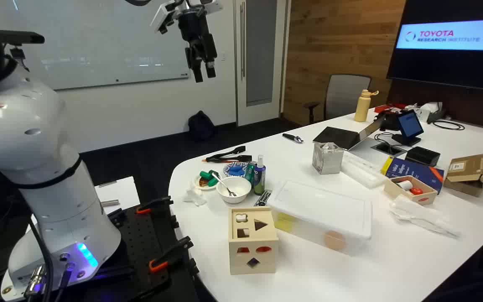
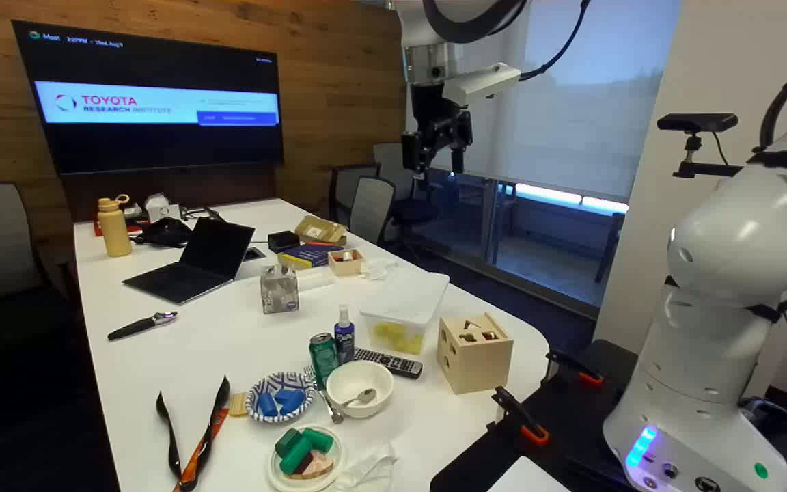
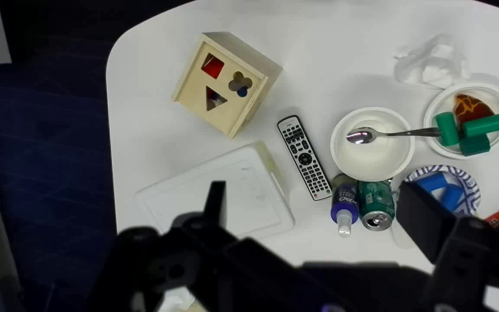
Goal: Use the silver spoon to stir the contents in the white bowl.
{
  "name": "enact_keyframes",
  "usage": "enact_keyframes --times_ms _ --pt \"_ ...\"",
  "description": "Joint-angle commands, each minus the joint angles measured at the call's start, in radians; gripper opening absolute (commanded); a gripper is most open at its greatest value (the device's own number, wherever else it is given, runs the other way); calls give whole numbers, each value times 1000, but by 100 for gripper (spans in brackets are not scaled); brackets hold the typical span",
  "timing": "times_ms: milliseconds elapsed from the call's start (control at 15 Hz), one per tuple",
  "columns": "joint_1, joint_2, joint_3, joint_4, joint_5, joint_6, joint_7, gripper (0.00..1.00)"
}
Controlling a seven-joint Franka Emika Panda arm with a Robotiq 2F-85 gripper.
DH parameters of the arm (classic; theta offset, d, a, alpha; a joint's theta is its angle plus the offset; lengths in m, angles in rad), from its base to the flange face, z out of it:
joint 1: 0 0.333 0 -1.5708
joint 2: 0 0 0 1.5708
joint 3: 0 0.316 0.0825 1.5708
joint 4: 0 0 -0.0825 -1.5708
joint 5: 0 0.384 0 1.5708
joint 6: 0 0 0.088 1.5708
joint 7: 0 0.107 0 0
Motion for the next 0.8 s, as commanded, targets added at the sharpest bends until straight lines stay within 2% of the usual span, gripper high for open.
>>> enact_keyframes --times_ms 0,200,533,667,733 --pt "32 6 -27 3 -14 -4 13 100" --pt "36 -29 -56 -141 85 239 117 100" --pt "52 9 -47 -401 245 669 251 100" --pt "79 53 -35 -486 334 842 296 100" --pt "70 179 -12 -423 355 930 333 100"
